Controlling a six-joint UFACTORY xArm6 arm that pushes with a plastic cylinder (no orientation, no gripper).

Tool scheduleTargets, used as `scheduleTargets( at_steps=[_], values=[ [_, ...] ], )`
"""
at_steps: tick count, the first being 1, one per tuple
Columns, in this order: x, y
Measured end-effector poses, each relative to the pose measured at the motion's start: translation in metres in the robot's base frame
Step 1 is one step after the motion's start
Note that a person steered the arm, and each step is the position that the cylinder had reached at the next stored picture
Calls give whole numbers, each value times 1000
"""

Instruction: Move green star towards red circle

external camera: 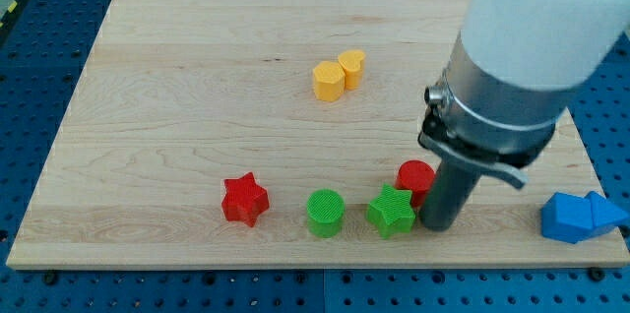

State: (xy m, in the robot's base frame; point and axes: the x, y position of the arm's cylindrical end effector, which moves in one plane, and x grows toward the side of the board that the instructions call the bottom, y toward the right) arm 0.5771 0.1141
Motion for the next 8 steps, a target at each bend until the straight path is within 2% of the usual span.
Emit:
scheduleTargets(
  at_steps=[1,2,3,4,5,6,7,8],
  values=[
    [-34,0],
    [-38,5],
    [10,22],
    [41,31],
    [33,20],
    [-5,17],
    [-23,17],
    [-22,17]
  ],
)
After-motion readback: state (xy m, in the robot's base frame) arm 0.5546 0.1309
